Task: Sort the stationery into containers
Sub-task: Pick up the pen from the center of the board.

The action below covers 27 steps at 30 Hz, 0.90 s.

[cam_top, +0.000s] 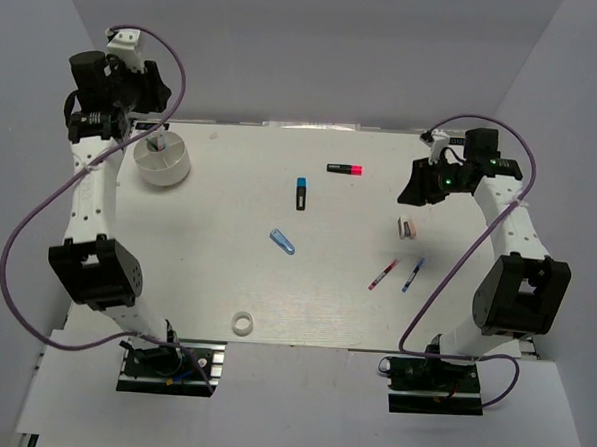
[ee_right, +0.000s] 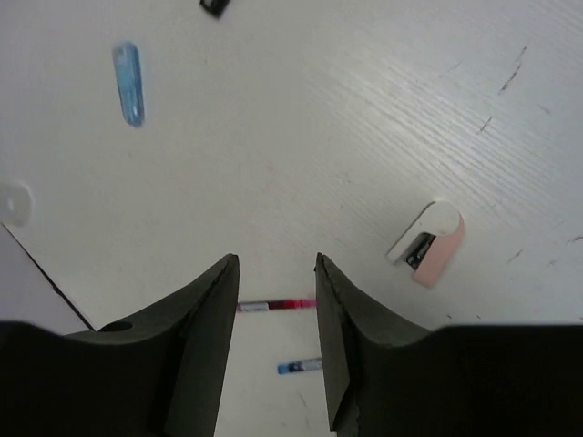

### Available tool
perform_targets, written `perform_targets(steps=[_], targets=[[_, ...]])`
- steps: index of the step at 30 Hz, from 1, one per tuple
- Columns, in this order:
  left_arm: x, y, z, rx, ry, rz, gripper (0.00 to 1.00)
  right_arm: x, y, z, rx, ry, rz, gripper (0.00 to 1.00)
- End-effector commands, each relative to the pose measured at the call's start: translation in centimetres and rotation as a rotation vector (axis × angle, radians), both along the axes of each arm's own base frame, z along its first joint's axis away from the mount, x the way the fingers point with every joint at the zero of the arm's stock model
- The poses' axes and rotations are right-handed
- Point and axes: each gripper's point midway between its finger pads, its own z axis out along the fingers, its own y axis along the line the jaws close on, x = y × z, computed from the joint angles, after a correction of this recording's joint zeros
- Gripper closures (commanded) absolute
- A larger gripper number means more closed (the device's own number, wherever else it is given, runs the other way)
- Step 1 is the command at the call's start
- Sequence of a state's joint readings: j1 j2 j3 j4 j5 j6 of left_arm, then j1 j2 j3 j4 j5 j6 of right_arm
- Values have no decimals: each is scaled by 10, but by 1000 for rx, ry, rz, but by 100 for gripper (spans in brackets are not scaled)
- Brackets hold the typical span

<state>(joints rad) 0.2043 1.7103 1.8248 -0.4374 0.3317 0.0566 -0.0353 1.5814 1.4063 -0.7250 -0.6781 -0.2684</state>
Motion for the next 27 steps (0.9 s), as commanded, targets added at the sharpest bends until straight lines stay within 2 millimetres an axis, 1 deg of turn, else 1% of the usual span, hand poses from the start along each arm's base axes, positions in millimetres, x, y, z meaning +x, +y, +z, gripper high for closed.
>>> perform_targets(steps=[1,2,3,4,5,6,7,8,10,11,12,13,14,15,16,17,18,19,20,21,23,24,27], targets=[[-53,-72,16,26,2,-334,39,-50,-9,-26,-199,33,269,56],[-61,-85,2,21,35,-389,39,-65,-8,-31,-260,0,393,56],[-73,-95,-3,29,44,-460,39,-77,-6,-42,-292,2,458,56],[-79,-104,-12,26,65,-505,39,-83,-7,-42,-328,-32,505,56],[-85,-114,-23,31,88,-553,39,-90,-12,-54,-389,-63,600,56],[-92,-121,-30,17,115,-586,39,-93,-10,-55,-409,-97,650,56],[-99,-131,-33,3,120,-639,39,-96,-10,-57,-424,-124,698,56],[-106,-142,-44,-4,144,-680,39,-100,-8,-60,-447,-167,787,55],[-117,-155,-45,-2,140,-726,38,-109,8,-59,-448,-217,902,52],[-122,-165,-51,4,146,-756,37,-113,11,-59,-450,-238,958,52],[-124,-168,-53,8,148,-760,37,-119,20,-62,-452,-245,1008,51],[-126,-169,-53,22,148,-751,37,-126,26,-66,-468,-248,1061,52],[-127,-173,-55,27,154,-756,37,-136,32,-75,-477,-252,1112,51],[-126,-171,-56,29,160,-748,37,-135,29,-82,-498,-250,1112,51],[-126,-174,-58,36,166,-747,37,-141,37,-89,-537,-267,1171,52],[-127,-177,-60,33,174,-754,37,-135,41,-94,-559,-303,1172,51],[-127,-177,-60,33,175,-751,37,-138,45,-101,-567,-308,1190,51],[-127,-180,-61,32,179,-759,37,-144,45,-112,-584,-290,1213,51],[-127,-181,-61,28,179,-755,37,-143,46,-119,-591,-279,1222,51],[-128,-185,-60,28,176,-766,37,-140,50,-123,-599,-287,1234,51],[-128,-185,-59,25,177,-758,37,-131,50,-128,-633,-277,1233,47],[-130,-188,-59,29,177,-764,37,-124,50,-129,-662,-292,1239,46],[-130,-191,-60,36,179,-765,37,-115,49,-134,-708,-324,1258,46]])
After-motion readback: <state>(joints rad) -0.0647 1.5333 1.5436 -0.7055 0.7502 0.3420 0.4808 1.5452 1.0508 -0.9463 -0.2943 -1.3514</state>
